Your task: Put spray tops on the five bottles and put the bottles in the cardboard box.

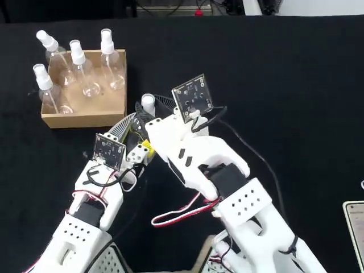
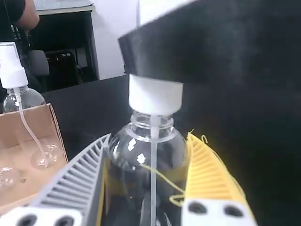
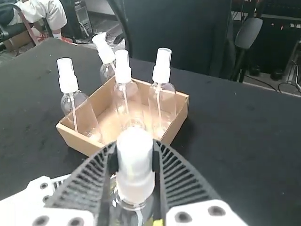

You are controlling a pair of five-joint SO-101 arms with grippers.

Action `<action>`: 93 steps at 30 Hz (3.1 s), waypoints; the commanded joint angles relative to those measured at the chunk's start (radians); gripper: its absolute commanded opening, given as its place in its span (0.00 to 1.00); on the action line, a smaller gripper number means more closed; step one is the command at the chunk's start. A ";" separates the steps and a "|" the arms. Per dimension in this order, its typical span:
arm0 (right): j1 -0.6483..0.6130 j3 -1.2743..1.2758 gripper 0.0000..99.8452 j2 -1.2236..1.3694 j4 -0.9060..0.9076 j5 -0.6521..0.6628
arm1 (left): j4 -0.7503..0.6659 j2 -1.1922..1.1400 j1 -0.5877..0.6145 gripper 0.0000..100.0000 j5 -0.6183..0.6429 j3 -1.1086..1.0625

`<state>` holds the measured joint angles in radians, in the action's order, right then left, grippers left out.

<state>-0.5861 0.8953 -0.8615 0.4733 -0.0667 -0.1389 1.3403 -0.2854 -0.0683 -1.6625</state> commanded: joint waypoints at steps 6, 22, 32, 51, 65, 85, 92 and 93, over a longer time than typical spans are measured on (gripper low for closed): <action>-0.012 -0.001 0.01 -0.035 -0.017 0.009 | -0.023 0.015 0.012 0.04 0.005 0.016; -0.038 -0.008 0.21 -0.047 0.038 0.008 | -0.023 0.015 0.012 0.04 0.005 0.015; -0.040 0.004 0.21 -0.390 0.175 0.000 | -0.023 0.015 0.012 0.04 0.005 0.015; 0.132 0.094 0.02 -0.265 -0.169 0.008 | -0.023 0.015 0.008 0.04 0.005 0.021; 0.069 -0.074 0.01 -0.021 -0.028 0.006 | -0.023 0.015 0.005 0.04 0.005 0.018; 0.075 -0.044 0.01 -0.114 -0.120 0.009 | -0.023 0.015 0.004 0.04 0.005 0.016; 0.071 -0.137 0.01 0.042 -0.164 0.008 | -0.023 0.015 0.004 0.04 0.005 0.015; 0.071 -0.145 0.01 0.056 -0.164 0.006 | -0.023 0.015 0.004 0.04 0.005 0.015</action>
<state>-0.5278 0.8355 -0.8385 0.3429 -0.0667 -0.1373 1.3403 -0.2793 -0.0683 -1.6625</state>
